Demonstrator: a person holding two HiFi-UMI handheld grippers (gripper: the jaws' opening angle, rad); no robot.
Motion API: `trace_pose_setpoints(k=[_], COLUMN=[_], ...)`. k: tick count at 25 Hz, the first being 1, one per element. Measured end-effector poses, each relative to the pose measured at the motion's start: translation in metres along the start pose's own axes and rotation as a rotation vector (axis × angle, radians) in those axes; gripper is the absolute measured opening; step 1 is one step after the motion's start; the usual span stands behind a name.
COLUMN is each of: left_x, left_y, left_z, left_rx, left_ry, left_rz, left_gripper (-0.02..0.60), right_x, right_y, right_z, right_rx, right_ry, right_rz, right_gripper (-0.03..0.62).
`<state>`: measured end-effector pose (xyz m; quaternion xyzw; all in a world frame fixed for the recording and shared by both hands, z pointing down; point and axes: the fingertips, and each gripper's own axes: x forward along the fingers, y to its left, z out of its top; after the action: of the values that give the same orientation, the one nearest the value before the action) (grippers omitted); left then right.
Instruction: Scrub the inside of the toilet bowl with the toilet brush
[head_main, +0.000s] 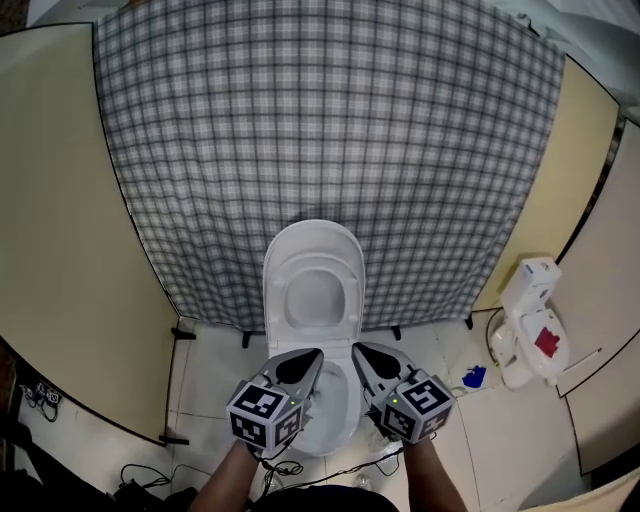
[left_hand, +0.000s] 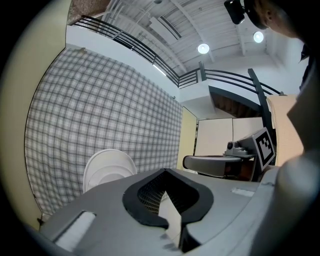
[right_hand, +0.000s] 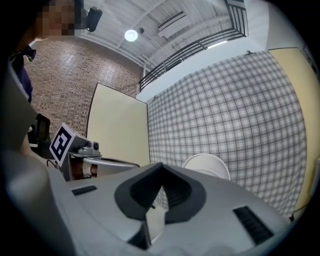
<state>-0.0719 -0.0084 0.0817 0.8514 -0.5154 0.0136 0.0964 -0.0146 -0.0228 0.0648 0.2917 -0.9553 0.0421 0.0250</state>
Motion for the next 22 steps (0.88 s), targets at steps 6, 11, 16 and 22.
trace_pose_setpoints(k=[6, 11, 16, 22], left_x=[-0.004, 0.003, -0.001, -0.01], left_y=[0.005, 0.001, 0.006, 0.01], left_z=[-0.003, 0.002, 0.008, 0.0], left_rx=[0.014, 0.016, 0.024, 0.026], left_ry=[-0.011, -0.003, -0.007, -0.027], left_rz=[-0.01, -0.002, -0.002, -0.001], left_gripper=[0.009, 0.009, 0.009, 0.009], right_x=[0.004, 0.0, 0.003, 0.006], right_y=[0.004, -0.003, 0.002, 0.011], right_z=[-0.005, -0.001, 0.003, -0.004], right_rx=[-0.026, -0.03, -0.04, -0.043], right_ry=[0.0, 0.013, 0.017, 0.005], right_rz=[-0.001, 0.011, 0.019, 0.036], right_gripper=[0.002, 0.002, 0.002, 0.002])
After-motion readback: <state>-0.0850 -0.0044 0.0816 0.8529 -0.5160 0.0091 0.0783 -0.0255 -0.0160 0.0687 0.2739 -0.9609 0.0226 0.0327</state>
